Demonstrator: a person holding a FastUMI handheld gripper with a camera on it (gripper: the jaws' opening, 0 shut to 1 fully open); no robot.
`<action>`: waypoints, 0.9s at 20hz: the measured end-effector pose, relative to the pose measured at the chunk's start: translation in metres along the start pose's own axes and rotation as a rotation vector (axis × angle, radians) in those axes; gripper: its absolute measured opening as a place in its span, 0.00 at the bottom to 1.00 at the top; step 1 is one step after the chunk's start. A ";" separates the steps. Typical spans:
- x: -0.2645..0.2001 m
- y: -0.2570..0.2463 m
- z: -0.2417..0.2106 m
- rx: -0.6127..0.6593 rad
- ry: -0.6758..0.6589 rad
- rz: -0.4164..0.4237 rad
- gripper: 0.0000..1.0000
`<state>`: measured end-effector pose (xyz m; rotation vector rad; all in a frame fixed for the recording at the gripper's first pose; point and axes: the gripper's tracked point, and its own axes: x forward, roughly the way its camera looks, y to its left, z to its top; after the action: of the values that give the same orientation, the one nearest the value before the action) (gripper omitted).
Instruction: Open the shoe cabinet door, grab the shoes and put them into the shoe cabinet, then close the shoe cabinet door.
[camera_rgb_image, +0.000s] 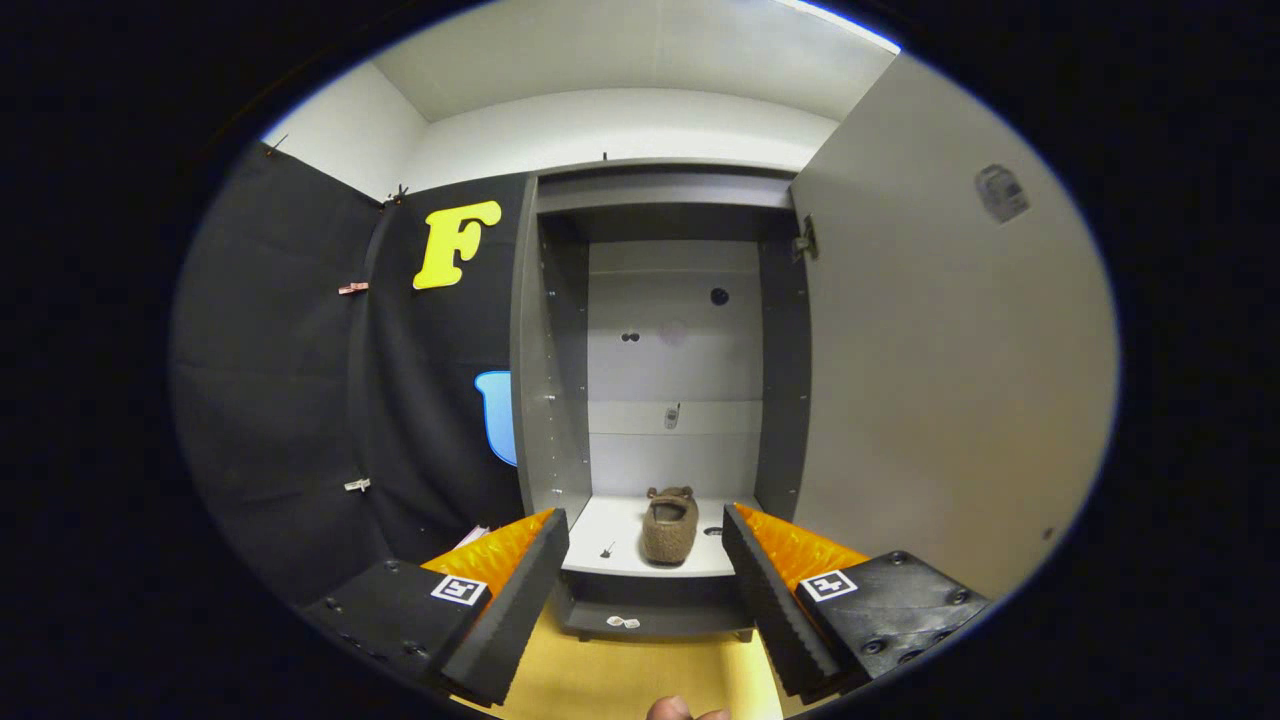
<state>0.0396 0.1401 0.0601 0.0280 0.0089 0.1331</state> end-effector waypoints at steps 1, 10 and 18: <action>-0.014 -0.004 0.004 -0.003 -0.017 0.001 0.98; -0.122 -0.096 0.045 0.008 -0.070 -0.048 0.97; -0.168 -0.212 0.049 0.023 -0.059 -0.230 0.97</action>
<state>-0.0984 -0.0933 0.1045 0.0540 -0.0452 -0.0973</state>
